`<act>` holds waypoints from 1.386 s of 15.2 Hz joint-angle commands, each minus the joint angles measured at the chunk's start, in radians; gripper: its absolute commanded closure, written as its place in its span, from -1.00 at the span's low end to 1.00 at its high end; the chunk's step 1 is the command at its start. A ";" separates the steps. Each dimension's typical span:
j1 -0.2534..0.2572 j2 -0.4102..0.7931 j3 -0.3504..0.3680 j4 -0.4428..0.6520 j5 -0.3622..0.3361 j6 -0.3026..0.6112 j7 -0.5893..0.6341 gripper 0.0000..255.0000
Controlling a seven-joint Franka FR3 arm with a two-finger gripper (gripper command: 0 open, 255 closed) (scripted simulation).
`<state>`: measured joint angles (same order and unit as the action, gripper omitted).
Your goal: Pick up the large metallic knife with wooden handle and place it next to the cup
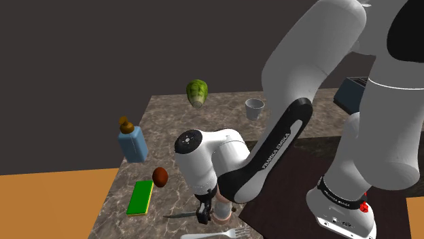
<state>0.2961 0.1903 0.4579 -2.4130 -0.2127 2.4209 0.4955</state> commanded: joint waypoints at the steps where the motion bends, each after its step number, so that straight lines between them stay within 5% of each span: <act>1: 0.004 0.024 -0.008 -0.006 -0.022 0.026 0.015 -1.00; 11: 0.010 0.055 -0.021 -0.011 -0.051 0.058 0.035 -1.00; 12: 0.010 0.055 -0.021 -0.011 -0.051 0.058 0.036 1.00; 21: 0.010 0.055 -0.021 -0.011 -0.051 0.058 0.035 1.00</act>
<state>0.3060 0.2455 0.4367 -2.4239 -0.2639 2.4787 0.5310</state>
